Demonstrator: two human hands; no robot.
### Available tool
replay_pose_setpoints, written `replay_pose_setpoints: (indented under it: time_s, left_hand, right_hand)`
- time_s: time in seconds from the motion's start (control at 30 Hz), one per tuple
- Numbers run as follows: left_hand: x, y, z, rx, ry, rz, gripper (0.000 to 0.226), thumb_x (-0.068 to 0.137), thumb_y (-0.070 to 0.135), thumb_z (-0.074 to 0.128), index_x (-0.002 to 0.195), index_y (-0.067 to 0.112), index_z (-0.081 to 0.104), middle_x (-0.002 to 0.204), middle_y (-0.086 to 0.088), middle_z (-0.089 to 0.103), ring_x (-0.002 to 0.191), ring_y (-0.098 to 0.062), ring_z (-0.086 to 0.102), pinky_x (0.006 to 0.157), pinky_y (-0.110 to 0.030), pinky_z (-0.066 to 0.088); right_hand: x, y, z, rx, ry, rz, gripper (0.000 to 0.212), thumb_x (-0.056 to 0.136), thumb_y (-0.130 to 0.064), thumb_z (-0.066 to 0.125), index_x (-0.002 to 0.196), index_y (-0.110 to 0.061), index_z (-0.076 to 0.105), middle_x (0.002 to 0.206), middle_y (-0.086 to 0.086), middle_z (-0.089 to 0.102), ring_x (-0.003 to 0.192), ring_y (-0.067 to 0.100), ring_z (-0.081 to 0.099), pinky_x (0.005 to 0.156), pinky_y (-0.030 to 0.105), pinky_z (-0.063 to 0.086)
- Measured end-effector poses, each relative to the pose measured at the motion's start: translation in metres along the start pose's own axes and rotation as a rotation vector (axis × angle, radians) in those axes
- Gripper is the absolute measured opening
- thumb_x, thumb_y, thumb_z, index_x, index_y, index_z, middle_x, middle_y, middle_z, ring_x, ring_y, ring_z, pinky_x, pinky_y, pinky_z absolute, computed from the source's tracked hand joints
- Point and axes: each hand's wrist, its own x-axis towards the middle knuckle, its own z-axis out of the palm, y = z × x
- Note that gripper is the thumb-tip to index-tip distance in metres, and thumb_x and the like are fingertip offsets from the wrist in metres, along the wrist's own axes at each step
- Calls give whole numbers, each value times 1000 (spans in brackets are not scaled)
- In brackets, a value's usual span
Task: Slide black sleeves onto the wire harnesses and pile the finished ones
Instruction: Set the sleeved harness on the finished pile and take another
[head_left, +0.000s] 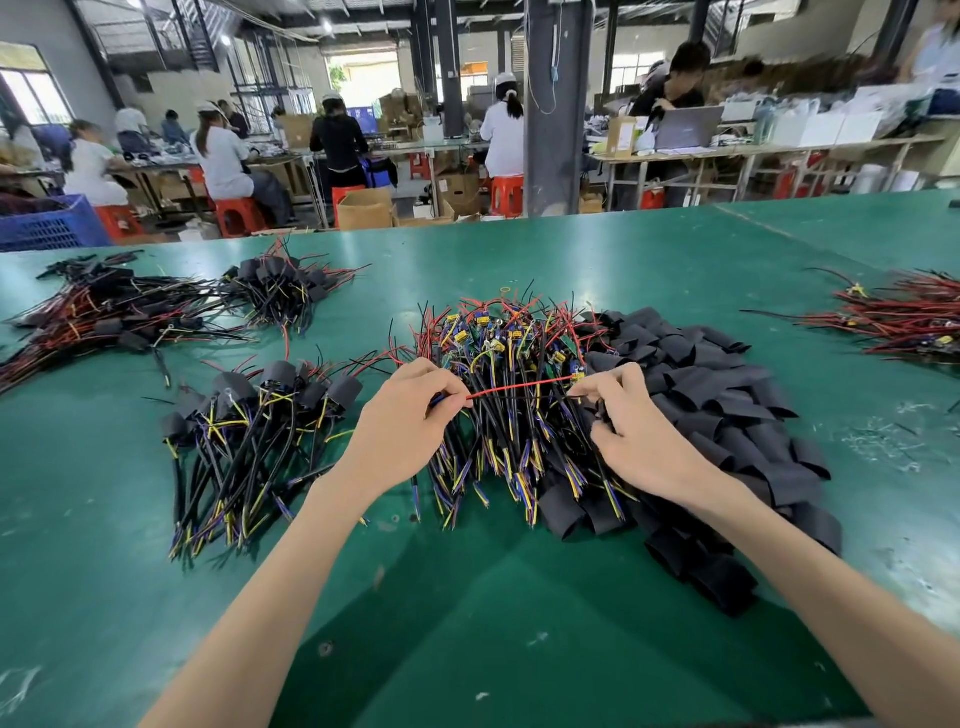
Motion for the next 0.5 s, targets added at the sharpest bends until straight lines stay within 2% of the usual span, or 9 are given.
replay_pose_setpoints:
  time_s: [0.07,0.1,0.17,0.2,0.27,0.3,0.37,0.43,0.5]
  left_hand:
    - [0,0,-1,-1,-1,-9,13,93,15,56,87,20,66,91,9,53,91,-11,48,81,-31,42]
    - [0,0,-1,-1,-3,-11,13,93,15,56,87,20,66,92,9,54,91,-11,49,81,-32,42]
    - [0,0,-1,-4,-7,-12,13,93,15,56,86,21,65,92,9,54,92,-11,50,81,-32,43]
    - [0,0,-1,-5,-9,-13,14,93,16,56,86,22,65,92,9,54,91,-11,50,81,-32,43]
    - [0,0,-1,-6,-10,-15,14,93,16,56,86,22,65,92,10,54,90,-10,50,81,-32,43]
    - [0,0,-1,-7,-8,-14,14,93,15,56,86,21,66,92,10,54,90,-10,50,81,-32,43]
    - [0,0,-2,-12,3,-12,14,93,15,56,86,20,67,92,9,55,90,-11,51,81,-33,44]
    - [0,0,-3,-22,16,-17,14,93,15,57,86,20,68,92,8,56,89,-11,51,80,-34,44]
    - [1,-1,-4,-22,20,-21,14,93,16,56,87,20,68,92,8,56,89,-11,51,81,-35,44]
  right_hand:
    - [1,-2,-1,-12,0,10,51,87,9,41,130,-19,37,105,0,30,88,21,44,85,25,37]
    - [2,-2,-1,-12,-6,22,57,88,9,42,136,-19,31,106,0,33,85,22,45,84,24,37]
    - [4,-5,-2,13,-39,66,68,89,10,43,144,-22,18,107,0,45,78,8,47,76,8,31]
    - [4,-6,-3,19,-54,79,69,90,9,44,145,-23,16,104,1,54,72,0,49,73,4,35]
    - [4,-7,-4,-1,-67,63,57,92,4,48,140,-17,25,103,4,64,69,-6,52,63,10,36]
    - [3,-8,-4,-14,-69,56,48,93,1,49,135,-15,32,106,5,65,76,-4,55,66,15,39]
    - [2,-10,-6,-12,-70,55,36,93,-4,53,127,-13,45,110,5,66,97,15,60,83,28,43]
    - [1,-10,-6,-9,-68,46,39,93,-9,55,131,-14,47,114,5,65,108,21,58,94,32,41]
    - [1,-10,-7,-32,-29,34,42,95,-14,53,136,-12,46,118,5,62,113,22,54,97,31,37]
